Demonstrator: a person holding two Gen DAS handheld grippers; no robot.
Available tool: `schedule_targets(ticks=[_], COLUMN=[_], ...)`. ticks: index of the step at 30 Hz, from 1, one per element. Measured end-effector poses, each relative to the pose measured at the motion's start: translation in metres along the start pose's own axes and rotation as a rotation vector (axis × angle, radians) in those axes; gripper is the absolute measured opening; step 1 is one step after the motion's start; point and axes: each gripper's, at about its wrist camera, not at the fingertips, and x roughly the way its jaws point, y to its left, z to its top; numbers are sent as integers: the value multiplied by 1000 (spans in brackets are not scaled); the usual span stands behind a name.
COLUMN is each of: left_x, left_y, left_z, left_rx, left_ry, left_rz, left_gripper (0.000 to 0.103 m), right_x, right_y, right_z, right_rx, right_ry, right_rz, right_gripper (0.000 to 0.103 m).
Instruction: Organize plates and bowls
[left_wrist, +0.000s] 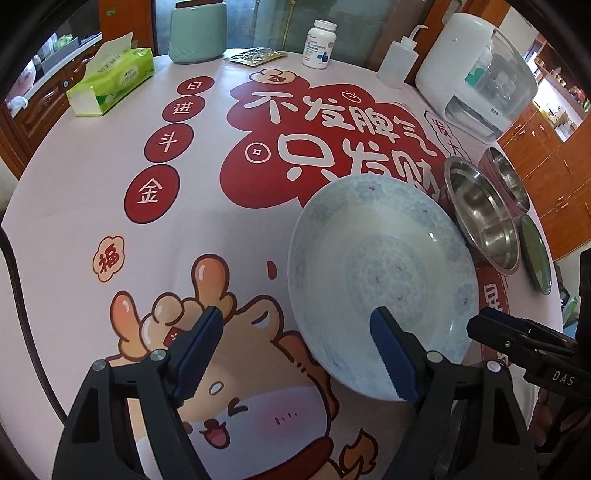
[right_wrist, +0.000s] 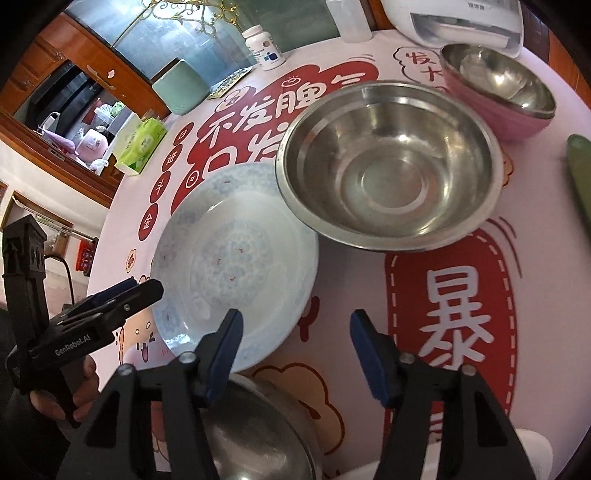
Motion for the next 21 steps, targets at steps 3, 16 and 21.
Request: schedule_targets(ticks=[3, 16, 21], left_x=[5, 24, 25], left_y=[0, -2, -7], left_z=[1, 1, 0], left_rx=[-1, -3, 10], left_ry=[6, 61, 59], left_rz=[2, -45, -59], left_gripper=[75, 42, 28], right_x=[6, 19, 21], right_y=[-1, -6, -5], right_z=[1, 4, 4], right_rx=[3, 22, 21], right_ry=[10, 9, 2], right_rz=[11, 28, 47], right_gripper=[46, 23, 17])
